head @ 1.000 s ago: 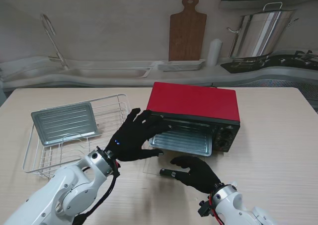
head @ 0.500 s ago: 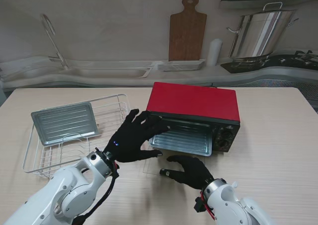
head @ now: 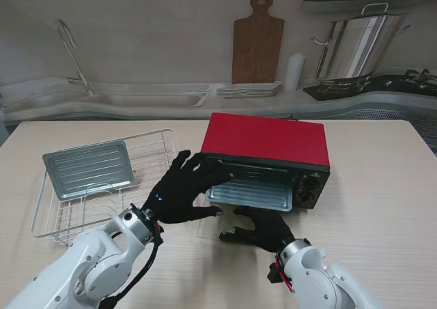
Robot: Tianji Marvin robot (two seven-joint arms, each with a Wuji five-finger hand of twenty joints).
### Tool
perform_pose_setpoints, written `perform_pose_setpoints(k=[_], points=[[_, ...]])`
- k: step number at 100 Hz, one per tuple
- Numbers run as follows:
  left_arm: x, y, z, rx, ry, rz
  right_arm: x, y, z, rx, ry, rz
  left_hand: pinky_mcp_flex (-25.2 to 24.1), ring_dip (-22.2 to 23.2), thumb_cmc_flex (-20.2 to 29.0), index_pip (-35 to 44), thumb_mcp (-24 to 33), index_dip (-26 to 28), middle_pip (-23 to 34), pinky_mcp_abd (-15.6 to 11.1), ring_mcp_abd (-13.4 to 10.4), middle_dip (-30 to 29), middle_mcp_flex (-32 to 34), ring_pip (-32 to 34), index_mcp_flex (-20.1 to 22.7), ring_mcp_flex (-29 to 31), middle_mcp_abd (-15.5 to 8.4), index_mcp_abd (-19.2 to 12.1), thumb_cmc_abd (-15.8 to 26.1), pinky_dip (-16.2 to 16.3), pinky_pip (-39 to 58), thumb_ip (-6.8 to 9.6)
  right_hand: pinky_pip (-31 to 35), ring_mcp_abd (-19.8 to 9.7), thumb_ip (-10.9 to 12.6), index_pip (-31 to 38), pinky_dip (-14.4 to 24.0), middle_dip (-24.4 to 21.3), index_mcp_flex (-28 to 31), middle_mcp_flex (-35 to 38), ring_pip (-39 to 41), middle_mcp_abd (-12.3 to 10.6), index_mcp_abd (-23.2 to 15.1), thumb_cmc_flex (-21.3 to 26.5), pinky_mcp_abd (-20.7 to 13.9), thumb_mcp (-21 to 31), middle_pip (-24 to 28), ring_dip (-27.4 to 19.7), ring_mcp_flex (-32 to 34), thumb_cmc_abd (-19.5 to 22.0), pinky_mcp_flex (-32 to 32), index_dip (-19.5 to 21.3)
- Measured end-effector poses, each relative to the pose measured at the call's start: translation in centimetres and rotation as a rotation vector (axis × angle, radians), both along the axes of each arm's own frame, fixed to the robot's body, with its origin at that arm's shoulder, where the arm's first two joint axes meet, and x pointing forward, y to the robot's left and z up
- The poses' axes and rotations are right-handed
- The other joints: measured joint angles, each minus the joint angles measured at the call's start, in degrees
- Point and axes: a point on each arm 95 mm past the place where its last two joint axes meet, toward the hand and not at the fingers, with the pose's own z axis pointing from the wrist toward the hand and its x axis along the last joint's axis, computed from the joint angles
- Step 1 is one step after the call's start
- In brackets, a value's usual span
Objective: Slide the trays into the oven
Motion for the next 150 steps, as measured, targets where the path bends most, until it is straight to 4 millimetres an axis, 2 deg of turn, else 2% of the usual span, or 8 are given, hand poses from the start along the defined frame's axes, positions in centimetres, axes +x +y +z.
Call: perform_pose_setpoints(k=[12, 16, 20, 33, 40, 86, 136, 150], points=[[0.0, 0.0, 0.0, 0.000, -0.001, -0.001, 0.1, 0.0, 0.1, 0.001, -0.007, -0.004, 0.00, 0.00, 0.00, 0.00, 0.00, 0.00, 0.00, 0.00, 0.00, 0.00, 0.00, 0.00, 0.00, 0.00, 0.00, 0.00, 0.00, 0.00, 0.00, 0.00, 0.69, 0.00, 0.00, 0.03, 0.03, 0.00, 0.00, 0.01, 1.32, -0.03, -0.06, 0.00, 0.01, 0.00, 0.08, 0.65, 0.00, 0.00, 0.24, 0.01], [0.0, 0.0, 0.0, 0.000, -0.001, -0.002, 0.1, 0.0, 0.1, 0.001, -0.007, -0.007, 0.00, 0.00, 0.00, 0.00, 0.00, 0.00, 0.00, 0.00, 0.00, 0.00, 0.00, 0.00, 0.00, 0.00, 0.00, 0.00, 0.00, 0.00, 0.00, 0.00, 0.92, 0.00, 0.00, 0.04, 0.57, 0.68, 0.00, -0.01, 1.34, -0.17, -0.07, 0.00, 0.01, 0.00, 1.70, 0.74, 0.00, 0.00, 0.25, 0.26], [0.0, -0.1, 0.0, 0.000, -0.001, -0.002, 0.1, 0.0, 0.1, 0.000, -0.006, -0.010, 0.00, 0.00, 0.00, 0.00, 0.00, 0.00, 0.00, 0.00, 0.00, 0.00, 0.00, 0.00, 0.00, 0.00, 0.00, 0.00, 0.00, 0.00, 0.00, 0.00, 1.26, 0.00, 0.00, 0.05, 0.62, 2.14, 0.01, -0.60, 1.56, -0.55, -0.07, 0.00, 0.01, 0.00, 4.75, 0.79, 0.00, 0.00, 0.33, 0.92], [0.0, -0.1, 0.0, 0.001, -0.001, -0.002, 0.3, 0.0, 0.3, 0.004, -0.006, -0.022, 0.00, 0.00, 0.00, 0.00, 0.00, 0.00, 0.00, 0.00, 0.00, 0.00, 0.00, 0.00, 0.00, 0.00, 0.00, 0.00, 0.00, 0.00, 0.00, 0.00, 1.37, 0.00, 0.00, 0.06, 1.23, 9.19, 0.01, -8.27, 2.25, -0.65, -0.10, 0.00, 0.01, 0.00, 19.61, 1.28, 0.00, 0.00, 0.37, 2.29], [0.0, -0.1, 0.0, 0.002, -0.001, -0.003, 0.5, 0.2, 0.4, 0.009, -0.003, -0.027, 0.00, 0.00, 0.00, 0.00, 0.00, 0.00, 0.00, 0.00, 0.00, 0.00, 0.00, 0.00, 0.00, 0.00, 0.00, 0.00, 0.00, 0.00, 0.00, 0.00, 1.40, 0.00, 0.00, 0.06, 1.27, 9.79, 0.01, -8.95, 2.26, -0.66, -0.35, -0.01, 0.31, 0.00, 21.67, 1.29, 0.00, 0.00, 0.37, 2.31], [0.2, -0.4, 0.1, 0.009, 0.002, -0.015, 2.2, 1.0, 1.3, 0.030, 0.005, -0.068, 0.00, 0.00, -0.01, 0.00, 0.00, 0.00, 0.00, 0.00, 0.00, 0.00, 0.00, 0.00, 0.00, 0.00, 0.00, 0.00, 0.00, 0.00, 0.00, 0.00, 1.58, 0.00, 0.00, 0.12, 1.83, 10.25, 0.02, -9.00, 3.12, -0.67, -0.78, -0.01, 0.42, 0.00, 23.93, 1.36, 0.01, 0.00, 0.75, 3.00], [0.5, -0.7, -0.1, 0.029, 0.011, -0.024, 4.1, 1.9, 1.6, 0.023, 0.016, -0.101, 0.00, 0.00, -0.03, 0.00, 0.00, 0.00, 0.00, 0.00, 0.00, 0.00, 0.00, 0.00, 0.00, 0.00, 0.00, 0.00, 0.00, -0.01, 0.00, 0.00, 2.19, 0.00, 0.00, 0.79, 2.05, 10.27, 0.02, -8.97, 3.14, -0.67, -0.82, -0.01, 0.79, 0.00, 24.10, 1.98, 0.15, 0.00, 0.98, 3.16], [0.5, -0.6, -0.1, 0.030, 0.011, -0.023, 4.7, 2.3, 1.6, 0.022, 0.013, -0.118, 0.00, 0.00, -0.06, 0.00, -0.60, 0.00, 0.00, 0.00, 0.00, 0.00, 0.00, 0.00, 0.00, 0.00, 0.00, 0.00, 0.00, -0.01, 0.00, -0.01, 2.88, 0.00, 0.00, 1.91, 2.14, 10.78, 1.39, -8.78, 4.49, -0.67, -1.34, -0.01, 0.81, 0.00, 26.03, 2.24, 0.18, 0.00, 1.14, 3.94]])
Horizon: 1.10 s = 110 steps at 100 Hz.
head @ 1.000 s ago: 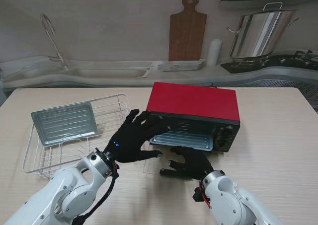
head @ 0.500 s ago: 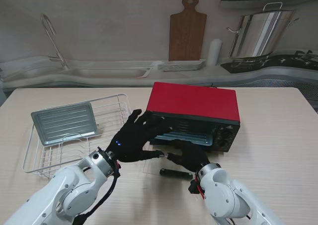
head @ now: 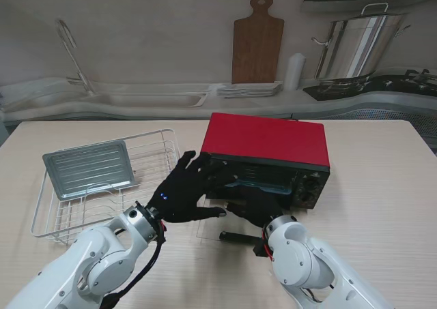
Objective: Slide the trays into the oven
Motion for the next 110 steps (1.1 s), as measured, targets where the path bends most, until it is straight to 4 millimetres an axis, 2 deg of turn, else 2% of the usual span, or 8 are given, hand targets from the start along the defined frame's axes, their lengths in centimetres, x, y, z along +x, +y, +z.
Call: perform_pose_setpoints(k=[76, 110], points=[[-0.2, 0.3, -0.2, 0.012, 0.002, 0.008, 4.0, 2.0, 0.1, -0.013, 0.005, -0.098, 0.00, 0.00, 0.00, 0.00, 0.00, 0.00, 0.00, 0.00, 0.00, 0.00, 0.00, 0.00, 0.00, 0.00, 0.00, 0.00, 0.09, 0.00, 0.00, 0.00, 0.67, -0.10, 0.00, 1.99, 0.56, 0.90, 0.14, 0.03, 1.45, -0.02, -0.93, -0.02, 0.01, 0.02, 2.85, 1.23, 0.00, -0.08, 0.02, 2.80], [-0.2, 0.5, -0.2, 0.017, 0.002, 0.012, 4.8, 2.4, -0.2, -0.027, -0.020, -0.129, 0.00, 0.00, 0.00, 0.00, 0.00, 0.00, 0.00, 0.00, 0.00, 0.00, 0.00, 0.00, 0.00, 0.00, 0.00, 0.00, 0.59, 0.00, 0.00, 0.00, 0.67, -0.81, 0.00, 2.63, 0.57, 0.90, 0.16, 0.03, 1.46, -0.93, -1.51, -0.67, 0.01, 0.29, 2.85, 1.23, 0.00, -0.55, 0.02, 2.87]])
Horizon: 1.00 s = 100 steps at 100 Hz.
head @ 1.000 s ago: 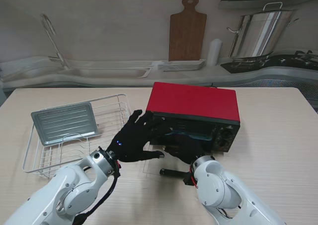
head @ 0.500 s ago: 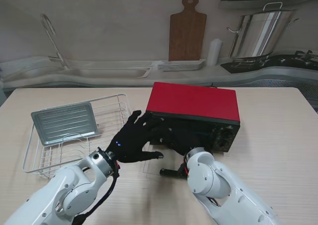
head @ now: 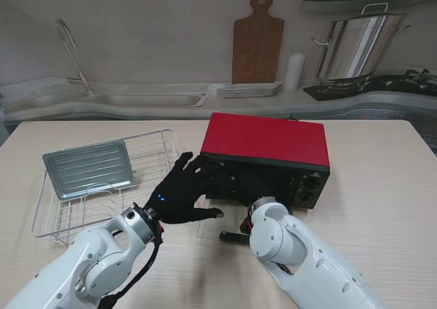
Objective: Slide the trays into the oven
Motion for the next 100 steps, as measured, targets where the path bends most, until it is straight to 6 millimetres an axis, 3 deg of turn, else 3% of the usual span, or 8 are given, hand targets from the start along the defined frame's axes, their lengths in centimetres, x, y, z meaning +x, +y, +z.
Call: perform_pose_setpoints(k=[58, 76, 100], points=[[-0.1, 0.1, 0.0, 0.001, -0.002, 0.002, -0.1, -0.1, 0.2, 0.019, 0.018, 0.007, 0.00, 0.00, 0.00, 0.00, 0.00, 0.00, 0.00, 0.00, 0.00, 0.00, 0.00, 0.00, 0.00, 0.00, 0.00, 0.00, 0.01, 0.00, 0.00, 0.00, 0.12, -0.04, 0.00, 0.16, 0.11, 0.00, -0.21, -0.19, 0.49, -0.43, -0.07, 0.00, 0.00, 0.00, -0.26, 0.07, 0.00, -0.01, 0.00, 0.00], [-0.1, 0.1, 0.0, -0.006, -0.002, 0.004, -1.8, -0.7, 0.6, 0.075, -0.002, 0.029, 0.00, 0.00, 0.00, 0.00, 0.00, 0.00, 0.00, 0.00, 0.00, 0.00, 0.00, 0.00, 0.00, 0.00, -0.01, 0.00, 0.03, 0.00, 0.00, 0.00, 0.20, -0.04, 0.00, 0.16, 0.13, 0.13, -0.21, -0.19, 0.51, -0.43, -0.07, 0.00, 0.00, 0.00, -0.46, 0.08, 0.00, -0.01, 0.10, 0.00], [-0.3, 0.2, -0.2, -0.018, -0.001, 0.008, -5.5, -2.3, 0.9, 0.150, -0.053, 0.092, 0.00, 0.00, 0.00, 0.00, 0.00, 0.00, 0.00, 0.00, -0.01, 0.00, 0.00, 0.00, 0.00, 0.00, -0.01, 0.00, 0.04, 0.00, 0.00, 0.00, 0.71, -0.04, 0.00, 0.15, 0.15, 0.13, -0.21, -0.19, 0.52, -0.43, -0.07, 0.00, 0.00, 0.00, -0.47, 0.09, 0.00, -0.01, 0.12, 0.00]])
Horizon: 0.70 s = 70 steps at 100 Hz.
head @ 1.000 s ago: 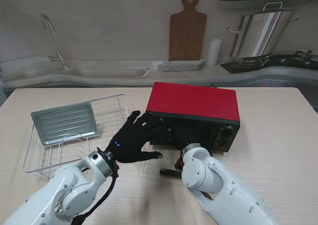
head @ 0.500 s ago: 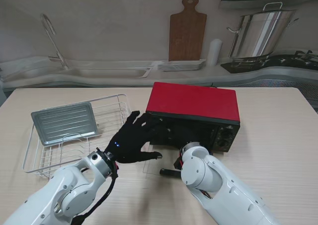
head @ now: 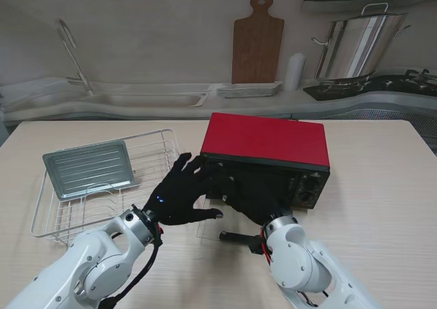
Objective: Slide the trays into the oven
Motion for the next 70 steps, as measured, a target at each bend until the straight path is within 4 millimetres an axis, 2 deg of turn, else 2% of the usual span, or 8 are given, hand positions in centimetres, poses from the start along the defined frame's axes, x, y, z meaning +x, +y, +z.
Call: perform_pose_setpoints(k=[33, 61, 70], points=[[-0.6, 0.2, -0.2, -0.014, 0.014, 0.019, -4.2, -2.4, 0.8, 0.095, -0.118, 0.021, 0.00, -0.01, 0.00, -0.12, 0.00, 0.00, 0.00, 0.00, -0.01, 0.00, 0.00, 0.00, -0.05, 0.00, 0.00, 0.00, 0.02, 0.00, 0.00, 0.00, 0.00, 0.00, 0.00, -0.35, 0.01, 0.00, -0.06, -1.57, 0.03, -0.13, 0.00, 0.00, 0.00, 0.00, -0.37, 0.00, -0.18, -0.09, -0.64, 0.00], [-1.4, 1.0, -0.6, -0.097, 0.076, 0.068, -6.0, -3.6, 1.1, 0.169, -0.177, 0.003, 0.00, -0.23, 0.00, -0.76, 0.00, 0.00, 0.00, 0.00, -0.02, 0.00, 0.00, 0.00, -0.74, 0.00, 0.00, 0.16, 0.14, -0.02, 0.00, 0.00, -0.51, -0.50, 0.00, -1.03, -0.01, 0.02, -3.23, -4.96, -0.80, -1.32, -1.40, 0.00, 0.07, 0.03, -0.50, 0.09, -0.87, -0.52, -2.61, -0.02], [-1.7, 1.4, -0.7, -0.157, 0.120, 0.079, -6.3, -3.8, 1.1, 0.185, -0.189, -0.001, 0.00, -0.24, 0.00, -0.77, 0.00, 0.00, 0.00, 0.00, -0.02, 0.00, 0.00, 0.00, -0.74, 0.00, 0.00, 0.17, 0.23, -0.03, 0.00, 0.00, -0.67, -1.03, 0.00, -0.75, -0.01, 0.02, -5.20, -5.75, -0.98, -1.45, -2.20, 0.00, 0.27, 0.95, -0.48, -0.05, -3.19, -0.65, -3.38, 0.23]])
